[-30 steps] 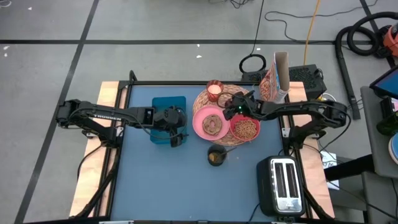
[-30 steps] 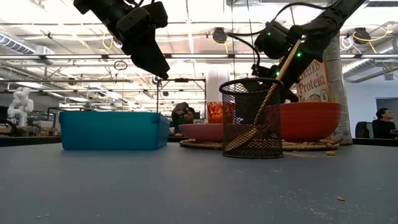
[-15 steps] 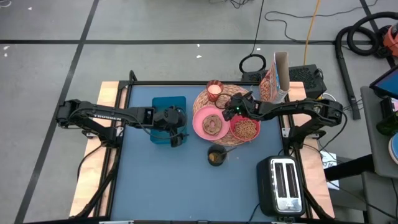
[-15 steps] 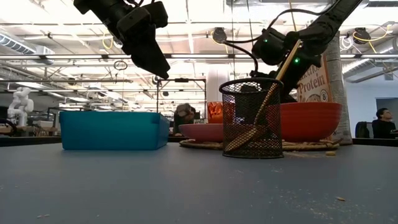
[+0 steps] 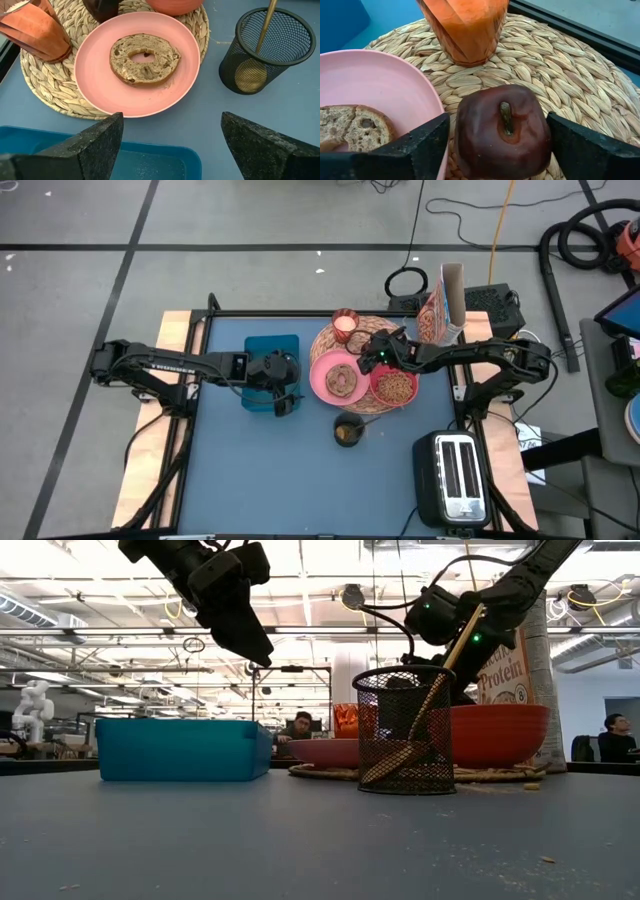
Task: Arrange a breakfast setting
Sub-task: Put the apple to the middle of the brown placemat, then put the gold spoon to the right side of the pink bowl on the brown placemat
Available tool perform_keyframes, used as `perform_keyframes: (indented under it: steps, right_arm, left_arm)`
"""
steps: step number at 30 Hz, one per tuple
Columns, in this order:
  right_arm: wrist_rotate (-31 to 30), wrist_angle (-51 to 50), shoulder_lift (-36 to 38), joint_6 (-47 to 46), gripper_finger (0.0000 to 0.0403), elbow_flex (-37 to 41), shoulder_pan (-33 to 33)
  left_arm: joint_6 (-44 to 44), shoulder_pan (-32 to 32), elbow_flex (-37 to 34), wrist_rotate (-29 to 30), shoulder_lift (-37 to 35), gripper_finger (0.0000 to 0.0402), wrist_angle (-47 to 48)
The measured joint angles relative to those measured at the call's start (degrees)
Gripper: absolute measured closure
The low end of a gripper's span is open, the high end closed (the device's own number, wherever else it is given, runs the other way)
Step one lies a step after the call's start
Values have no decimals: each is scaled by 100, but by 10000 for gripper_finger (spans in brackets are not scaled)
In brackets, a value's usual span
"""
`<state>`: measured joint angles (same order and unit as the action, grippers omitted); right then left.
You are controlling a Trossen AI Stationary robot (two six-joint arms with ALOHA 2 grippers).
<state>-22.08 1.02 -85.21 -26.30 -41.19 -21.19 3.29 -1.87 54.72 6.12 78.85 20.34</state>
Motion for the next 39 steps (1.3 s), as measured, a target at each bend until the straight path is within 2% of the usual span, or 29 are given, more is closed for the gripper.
perform_keyframes:
  steps: [10, 17, 22, 28, 36, 39]
  right_arm:
    - [8, 0, 0, -2, 10, 2, 0]
    - [5, 3, 2, 53, 8, 2, 0]
    - [18, -14, 257, 332, 9, 6, 0]
    - [799, -1, 880, 361, 9, 6, 0]
    - [2340, 116, 1535, 365, 9, 6, 67]
    - [2595, 122, 1699, 359, 9, 6, 151]
  left_arm:
    - [0, 0, 0, -1, 0, 62, 0]
    - [13, 1, 0, -1, 0, 62, 2]
    - [24, 0, 0, -1, 0, 62, 2]
    - [22, 2, 0, -1, 0, 62, 2]
    - [42, 2, 0, -1, 0, 62, 2]
    - [46, 1, 0, -1, 0, 62, 2]
